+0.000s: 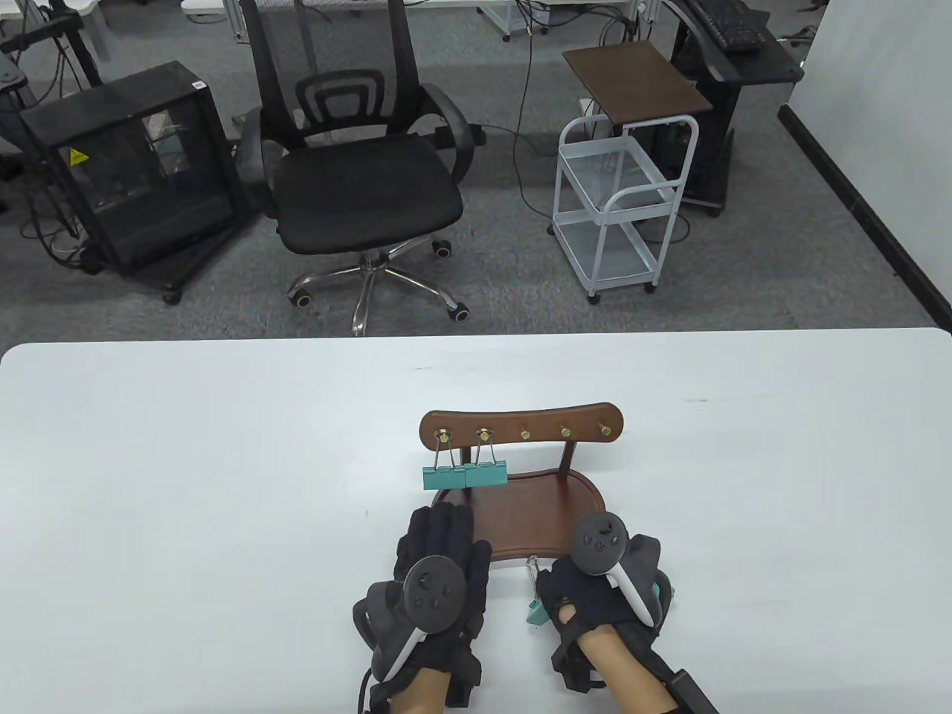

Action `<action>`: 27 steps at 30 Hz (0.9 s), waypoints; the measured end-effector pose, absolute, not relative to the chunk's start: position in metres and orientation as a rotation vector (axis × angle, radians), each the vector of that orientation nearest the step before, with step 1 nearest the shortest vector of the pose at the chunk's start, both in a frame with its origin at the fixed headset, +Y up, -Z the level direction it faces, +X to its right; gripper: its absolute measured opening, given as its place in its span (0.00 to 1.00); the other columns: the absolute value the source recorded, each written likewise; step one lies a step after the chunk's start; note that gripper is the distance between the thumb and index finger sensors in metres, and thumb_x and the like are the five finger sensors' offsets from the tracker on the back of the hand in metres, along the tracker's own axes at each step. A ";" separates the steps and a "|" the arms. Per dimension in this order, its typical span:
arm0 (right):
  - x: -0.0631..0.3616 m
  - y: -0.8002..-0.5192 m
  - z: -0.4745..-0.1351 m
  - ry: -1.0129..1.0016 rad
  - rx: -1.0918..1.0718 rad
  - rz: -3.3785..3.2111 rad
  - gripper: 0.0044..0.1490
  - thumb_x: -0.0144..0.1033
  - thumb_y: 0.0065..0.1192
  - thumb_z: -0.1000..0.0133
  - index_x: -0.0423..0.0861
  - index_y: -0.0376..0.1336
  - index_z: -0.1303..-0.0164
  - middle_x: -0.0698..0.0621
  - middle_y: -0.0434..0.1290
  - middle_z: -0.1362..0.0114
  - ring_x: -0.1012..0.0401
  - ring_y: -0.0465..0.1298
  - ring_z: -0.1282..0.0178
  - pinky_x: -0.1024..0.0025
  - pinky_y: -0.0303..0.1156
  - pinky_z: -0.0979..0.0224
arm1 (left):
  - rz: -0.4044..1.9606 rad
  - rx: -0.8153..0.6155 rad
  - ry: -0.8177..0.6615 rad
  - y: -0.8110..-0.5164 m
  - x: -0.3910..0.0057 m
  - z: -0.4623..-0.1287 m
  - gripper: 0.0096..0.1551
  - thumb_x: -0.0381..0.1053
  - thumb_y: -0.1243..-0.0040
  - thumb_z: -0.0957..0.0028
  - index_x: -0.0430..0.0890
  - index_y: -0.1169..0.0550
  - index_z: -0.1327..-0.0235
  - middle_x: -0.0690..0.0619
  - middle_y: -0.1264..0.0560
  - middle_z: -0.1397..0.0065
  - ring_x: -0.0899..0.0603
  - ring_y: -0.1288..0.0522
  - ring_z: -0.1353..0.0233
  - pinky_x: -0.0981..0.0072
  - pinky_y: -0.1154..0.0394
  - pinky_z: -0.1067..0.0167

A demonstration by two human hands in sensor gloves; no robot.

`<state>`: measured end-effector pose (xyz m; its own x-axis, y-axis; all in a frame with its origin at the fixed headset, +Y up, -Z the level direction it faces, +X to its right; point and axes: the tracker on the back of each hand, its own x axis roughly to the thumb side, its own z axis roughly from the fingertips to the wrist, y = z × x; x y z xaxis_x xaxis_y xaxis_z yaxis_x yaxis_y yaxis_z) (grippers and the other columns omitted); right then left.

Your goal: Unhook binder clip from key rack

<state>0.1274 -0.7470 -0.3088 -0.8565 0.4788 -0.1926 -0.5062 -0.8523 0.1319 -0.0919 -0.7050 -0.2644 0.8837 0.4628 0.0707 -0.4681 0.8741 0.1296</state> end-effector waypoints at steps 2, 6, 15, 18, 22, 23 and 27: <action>0.128 -0.746 -0.309 0.238 -0.220 2.619 0.27 0.46 0.72 0.56 0.34 0.76 0.65 0.41 0.89 0.77 0.60 0.88 0.92 0.66 0.85 0.86 | 0.490 0.142 -0.039 -0.705 -0.092 -0.265 0.35 0.63 0.53 0.42 0.53 0.32 0.21 0.50 0.37 0.15 0.39 0.44 0.16 0.43 0.42 0.25; 0.127 -0.744 -0.309 0.213 -0.199 2.712 0.27 0.49 0.73 0.57 0.36 0.77 0.67 0.44 0.89 0.81 0.58 0.88 0.92 0.67 0.84 0.87 | 0.485 0.141 -0.039 -0.705 -0.092 -0.265 0.35 0.64 0.53 0.42 0.53 0.32 0.21 0.50 0.37 0.15 0.39 0.44 0.16 0.43 0.42 0.25; 0.125 -0.743 -0.310 0.206 -0.169 2.838 0.28 0.54 0.73 0.57 0.40 0.77 0.67 0.47 0.89 0.80 0.57 0.88 0.87 0.66 0.84 0.86 | 0.486 0.142 -0.040 -0.705 -0.092 -0.265 0.35 0.64 0.54 0.42 0.53 0.32 0.21 0.50 0.37 0.15 0.39 0.44 0.15 0.43 0.42 0.25; 0.125 -0.743 -0.310 0.196 -0.165 2.834 0.29 0.56 0.72 0.58 0.40 0.77 0.69 0.47 0.89 0.80 0.57 0.88 0.87 0.66 0.84 0.86 | 0.484 0.142 -0.041 -0.705 -0.092 -0.265 0.35 0.64 0.54 0.42 0.53 0.32 0.21 0.50 0.37 0.15 0.39 0.44 0.15 0.43 0.42 0.25; 0.129 -0.742 -0.309 0.209 -0.182 2.797 0.27 0.55 0.71 0.58 0.42 0.78 0.71 0.48 0.89 0.79 0.56 0.88 0.86 0.66 0.85 0.85 | 0.480 0.139 -0.043 -0.705 -0.091 -0.265 0.35 0.64 0.54 0.42 0.53 0.32 0.21 0.50 0.37 0.15 0.39 0.44 0.15 0.43 0.42 0.25; 0.130 -0.742 -0.309 0.213 -0.193 2.791 0.27 0.55 0.70 0.58 0.41 0.78 0.71 0.47 0.89 0.78 0.56 0.88 0.86 0.66 0.85 0.85 | 0.477 0.138 -0.042 -0.706 -0.091 -0.265 0.35 0.64 0.54 0.42 0.53 0.32 0.21 0.50 0.37 0.15 0.39 0.44 0.15 0.43 0.42 0.25; 0.134 -0.740 -0.308 0.210 -0.206 2.753 0.27 0.55 0.70 0.57 0.42 0.78 0.71 0.46 0.89 0.78 0.55 0.88 0.85 0.66 0.85 0.84 | 0.477 0.137 -0.043 -0.706 -0.091 -0.265 0.35 0.64 0.54 0.42 0.53 0.32 0.21 0.50 0.37 0.15 0.39 0.44 0.15 0.43 0.42 0.25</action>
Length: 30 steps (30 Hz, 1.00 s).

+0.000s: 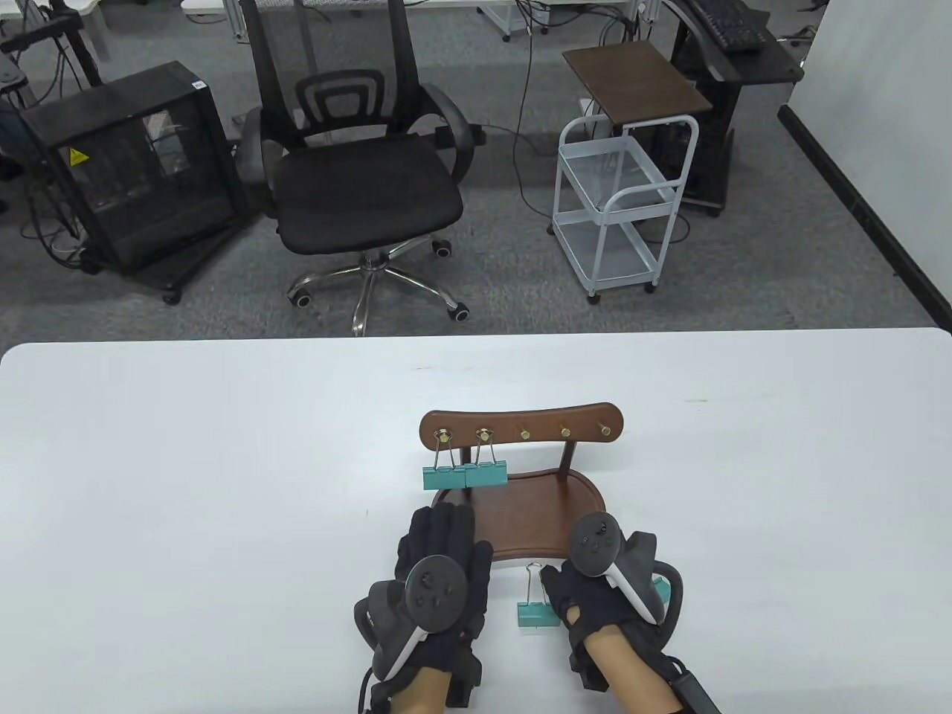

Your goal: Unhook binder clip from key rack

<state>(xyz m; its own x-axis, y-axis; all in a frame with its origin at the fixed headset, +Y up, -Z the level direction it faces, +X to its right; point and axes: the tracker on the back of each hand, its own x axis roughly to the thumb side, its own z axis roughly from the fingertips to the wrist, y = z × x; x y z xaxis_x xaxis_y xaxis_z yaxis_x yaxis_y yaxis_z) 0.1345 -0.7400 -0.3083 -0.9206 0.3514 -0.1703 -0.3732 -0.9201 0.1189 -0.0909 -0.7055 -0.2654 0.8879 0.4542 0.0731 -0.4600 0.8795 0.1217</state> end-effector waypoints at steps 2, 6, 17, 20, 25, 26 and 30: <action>0.137 -0.739 -0.307 0.209 -0.208 2.730 0.27 0.55 0.69 0.57 0.42 0.78 0.70 0.46 0.89 0.77 0.55 0.88 0.84 0.65 0.85 0.83 | 0.474 0.136 -0.043 -0.706 -0.091 -0.266 0.35 0.64 0.54 0.42 0.53 0.32 0.21 0.50 0.37 0.15 0.39 0.44 0.15 0.43 0.42 0.25; 0.140 -0.732 -0.305 0.138 -0.191 2.683 0.29 0.55 0.68 0.57 0.42 0.77 0.64 0.42 0.88 0.69 0.50 0.89 0.77 0.63 0.86 0.77 | 0.468 0.133 -0.044 -0.706 -0.090 -0.266 0.35 0.64 0.54 0.42 0.54 0.32 0.21 0.50 0.37 0.15 0.39 0.44 0.15 0.43 0.42 0.25; 0.159 -0.688 -0.299 -0.237 -0.021 2.783 0.39 0.57 0.69 0.58 0.45 0.68 0.43 0.37 0.79 0.41 0.40 0.79 0.44 0.48 0.78 0.46 | 0.467 0.121 -0.077 -0.707 -0.088 -0.264 0.38 0.67 0.57 0.43 0.53 0.32 0.21 0.50 0.37 0.15 0.38 0.44 0.15 0.42 0.43 0.25; 0.173 -0.683 -0.294 -0.305 -0.045 2.835 0.40 0.57 0.68 0.57 0.48 0.65 0.39 0.41 0.74 0.33 0.42 0.72 0.33 0.44 0.70 0.35 | 0.469 0.119 -0.084 -0.707 -0.087 -0.264 0.39 0.68 0.58 0.43 0.53 0.33 0.21 0.50 0.37 0.15 0.39 0.45 0.15 0.42 0.43 0.25; 0.198 -0.686 -0.286 -0.385 -0.061 2.847 0.43 0.60 0.66 0.57 0.50 0.61 0.35 0.43 0.64 0.25 0.43 0.61 0.26 0.43 0.60 0.28 | 0.473 0.116 -0.089 -0.707 -0.087 -0.264 0.39 0.68 0.59 0.44 0.53 0.33 0.20 0.50 0.38 0.14 0.39 0.45 0.15 0.42 0.44 0.25; 0.204 -0.688 -0.284 -0.402 -0.061 2.858 0.44 0.60 0.65 0.57 0.50 0.60 0.34 0.44 0.63 0.25 0.44 0.60 0.25 0.44 0.60 0.28 | 0.474 0.116 -0.089 -0.707 -0.087 -0.264 0.39 0.68 0.59 0.44 0.53 0.33 0.20 0.50 0.38 0.14 0.39 0.45 0.15 0.42 0.44 0.25; 0.225 -0.702 -0.277 -0.402 -0.055 2.847 0.41 0.59 0.59 0.56 0.51 0.59 0.34 0.46 0.61 0.24 0.46 0.57 0.24 0.46 0.57 0.26 | 0.473 0.117 -0.089 -0.707 -0.086 -0.264 0.39 0.68 0.59 0.44 0.53 0.33 0.20 0.50 0.38 0.14 0.39 0.45 0.15 0.43 0.44 0.24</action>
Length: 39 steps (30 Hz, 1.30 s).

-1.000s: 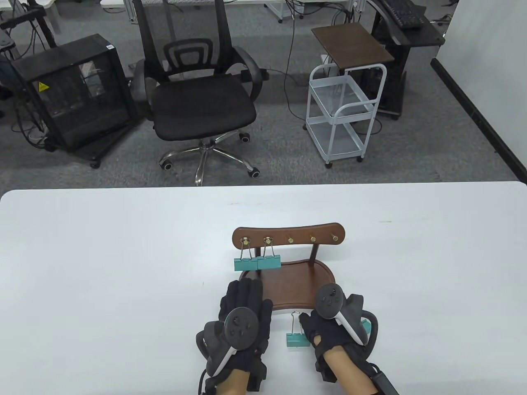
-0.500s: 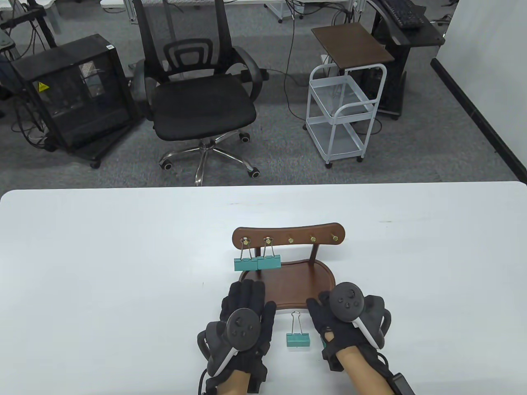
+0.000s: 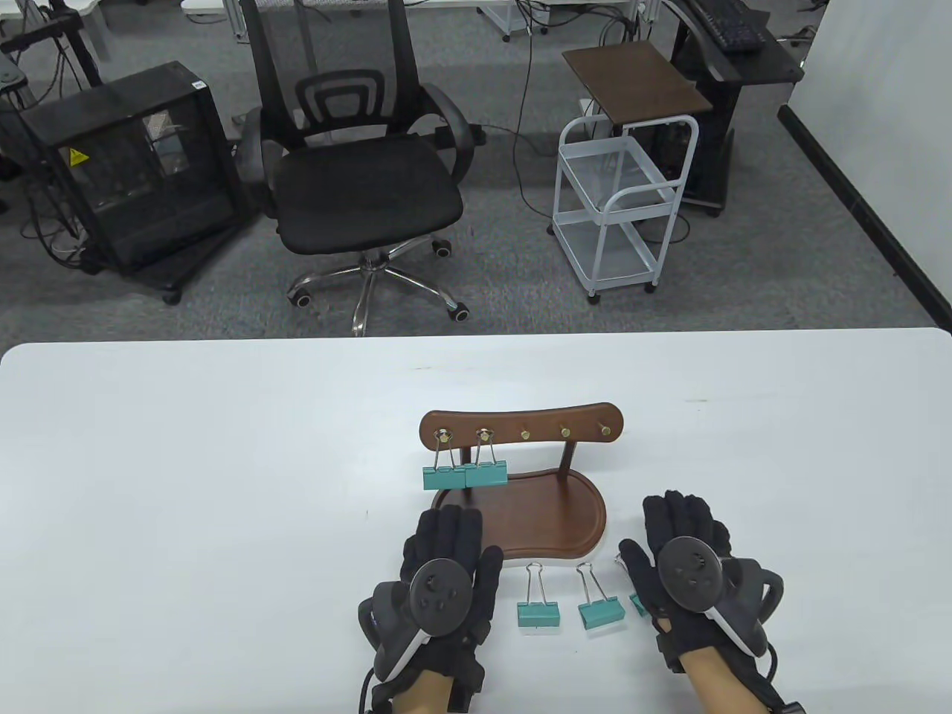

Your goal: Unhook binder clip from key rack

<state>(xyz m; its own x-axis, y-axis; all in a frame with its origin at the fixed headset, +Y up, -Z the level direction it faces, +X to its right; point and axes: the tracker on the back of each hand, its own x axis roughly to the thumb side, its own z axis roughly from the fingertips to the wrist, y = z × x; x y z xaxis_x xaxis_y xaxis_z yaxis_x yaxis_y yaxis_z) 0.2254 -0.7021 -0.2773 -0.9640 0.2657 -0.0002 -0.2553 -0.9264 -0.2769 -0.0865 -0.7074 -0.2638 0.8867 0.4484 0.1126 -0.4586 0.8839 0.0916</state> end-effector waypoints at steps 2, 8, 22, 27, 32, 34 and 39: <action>0.232 -0.709 -0.275 -0.375 -0.049 2.850 0.41 0.58 0.57 0.56 0.51 0.58 0.34 0.46 0.60 0.24 0.46 0.56 0.24 0.47 0.56 0.26 | 0.472 0.117 -0.088 -0.707 -0.087 -0.264 0.39 0.68 0.59 0.44 0.53 0.33 0.20 0.50 0.38 0.14 0.39 0.45 0.15 0.43 0.44 0.24; 0.247 -0.721 -0.273 -0.412 -0.056 2.811 0.40 0.57 0.53 0.55 0.50 0.58 0.34 0.46 0.60 0.24 0.47 0.57 0.24 0.48 0.56 0.26 | 0.464 0.119 -0.090 -0.708 -0.086 -0.263 0.38 0.67 0.59 0.43 0.54 0.33 0.21 0.51 0.38 0.15 0.39 0.45 0.15 0.44 0.44 0.25; 0.238 -0.727 -0.275 -0.461 0.014 2.781 0.38 0.55 0.52 0.54 0.50 0.59 0.35 0.45 0.62 0.25 0.46 0.59 0.25 0.48 0.59 0.27 | 0.551 0.156 -0.050 -0.704 -0.095 -0.263 0.37 0.67 0.57 0.43 0.54 0.33 0.21 0.51 0.37 0.15 0.40 0.44 0.15 0.45 0.43 0.25; 0.241 -0.727 -0.275 -0.460 -0.008 2.771 0.38 0.54 0.52 0.54 0.49 0.59 0.35 0.44 0.63 0.25 0.45 0.60 0.26 0.47 0.59 0.27 | 0.621 0.214 0.010 -0.699 -0.104 -0.263 0.38 0.68 0.49 0.42 0.54 0.32 0.20 0.48 0.35 0.15 0.38 0.41 0.16 0.40 0.41 0.25; 0.240 -0.727 -0.276 -0.459 -0.007 2.760 0.38 0.54 0.52 0.54 0.49 0.59 0.35 0.44 0.63 0.25 0.45 0.60 0.26 0.47 0.59 0.27 | 0.748 0.248 0.087 -0.698 -0.121 -0.267 0.42 0.73 0.51 0.43 0.53 0.34 0.19 0.48 0.35 0.15 0.35 0.36 0.17 0.38 0.36 0.26; 0.240 -0.728 -0.276 -0.451 -0.004 2.759 0.38 0.55 0.52 0.54 0.50 0.59 0.35 0.44 0.63 0.25 0.44 0.60 0.26 0.46 0.60 0.28 | 0.819 0.254 0.118 -0.699 -0.128 -0.270 0.43 0.74 0.54 0.42 0.52 0.34 0.19 0.47 0.34 0.16 0.35 0.34 0.17 0.39 0.34 0.27; 0.242 -0.730 -0.277 -0.449 -0.030 2.768 0.38 0.55 0.52 0.54 0.50 0.59 0.35 0.43 0.63 0.26 0.44 0.61 0.26 0.47 0.63 0.29 | 1.045 0.259 0.186 -0.701 -0.150 -0.280 0.47 0.78 0.61 0.43 0.51 0.35 0.19 0.47 0.34 0.16 0.36 0.34 0.18 0.40 0.34 0.26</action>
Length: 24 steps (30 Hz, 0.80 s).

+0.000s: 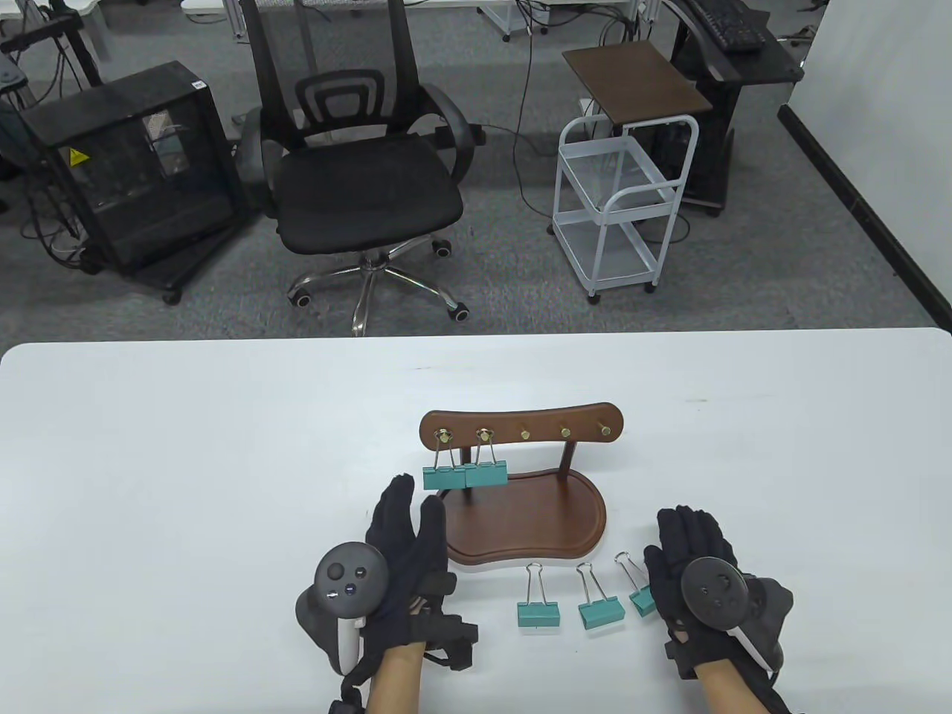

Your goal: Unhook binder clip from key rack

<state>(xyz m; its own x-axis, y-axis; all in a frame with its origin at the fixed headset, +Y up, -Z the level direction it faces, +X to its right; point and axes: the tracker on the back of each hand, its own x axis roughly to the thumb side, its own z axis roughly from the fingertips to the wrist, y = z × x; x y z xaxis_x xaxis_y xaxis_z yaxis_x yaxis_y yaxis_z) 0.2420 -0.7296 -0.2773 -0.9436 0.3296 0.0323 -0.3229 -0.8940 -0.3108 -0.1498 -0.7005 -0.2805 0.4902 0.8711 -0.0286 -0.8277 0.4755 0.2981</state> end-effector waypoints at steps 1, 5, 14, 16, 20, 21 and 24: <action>0.243 -0.730 -0.278 -0.448 -0.035 2.764 0.38 0.55 0.52 0.54 0.49 0.59 0.35 0.43 0.63 0.26 0.44 0.61 0.26 0.47 0.63 0.29 | 1.060 0.266 0.187 -0.701 -0.153 -0.283 0.47 0.79 0.62 0.43 0.51 0.35 0.19 0.47 0.34 0.16 0.36 0.33 0.18 0.41 0.33 0.26; 0.246 -0.731 -0.279 -0.448 -0.064 2.739 0.38 0.55 0.52 0.54 0.49 0.58 0.34 0.43 0.63 0.26 0.43 0.60 0.26 0.47 0.62 0.29 | 1.164 0.245 0.208 -0.710 -0.164 -0.298 0.49 0.81 0.65 0.44 0.51 0.35 0.18 0.47 0.34 0.15 0.36 0.34 0.17 0.40 0.33 0.25; 0.247 -0.733 -0.279 -0.458 -0.053 2.708 0.38 0.54 0.51 0.54 0.49 0.58 0.34 0.43 0.62 0.25 0.44 0.59 0.26 0.48 0.61 0.28 | 1.162 0.163 0.200 -0.726 -0.167 -0.323 0.43 0.76 0.55 0.40 0.52 0.33 0.19 0.48 0.31 0.18 0.37 0.30 0.21 0.42 0.30 0.28; 0.246 -0.733 -0.279 -0.456 -0.052 2.708 0.38 0.54 0.51 0.54 0.49 0.58 0.34 0.43 0.62 0.25 0.44 0.59 0.26 0.48 0.62 0.28 | 1.199 0.128 0.184 -0.729 -0.166 -0.326 0.43 0.74 0.52 0.41 0.52 0.34 0.18 0.47 0.32 0.17 0.36 0.31 0.20 0.41 0.31 0.28; 0.246 -0.732 -0.279 -0.448 -0.046 2.709 0.38 0.54 0.51 0.54 0.49 0.58 0.34 0.43 0.62 0.25 0.44 0.59 0.26 0.48 0.62 0.28 | 1.250 0.029 0.155 -0.735 -0.164 -0.332 0.42 0.68 0.44 0.41 0.52 0.37 0.16 0.46 0.35 0.15 0.35 0.34 0.18 0.39 0.33 0.28; 0.246 -0.732 -0.279 -0.450 -0.046 2.709 0.38 0.54 0.51 0.54 0.49 0.58 0.34 0.43 0.63 0.25 0.44 0.60 0.26 0.48 0.62 0.28 | 1.254 0.008 0.148 -0.736 -0.163 -0.333 0.42 0.66 0.43 0.41 0.52 0.38 0.16 0.47 0.35 0.15 0.35 0.35 0.17 0.38 0.34 0.28; 0.246 -0.732 -0.279 -0.446 -0.047 2.716 0.38 0.54 0.51 0.54 0.49 0.58 0.34 0.43 0.63 0.25 0.43 0.60 0.26 0.48 0.62 0.28 | 1.294 -0.079 0.106 -0.741 -0.158 -0.337 0.44 0.65 0.42 0.41 0.51 0.41 0.14 0.45 0.38 0.13 0.34 0.37 0.16 0.36 0.35 0.27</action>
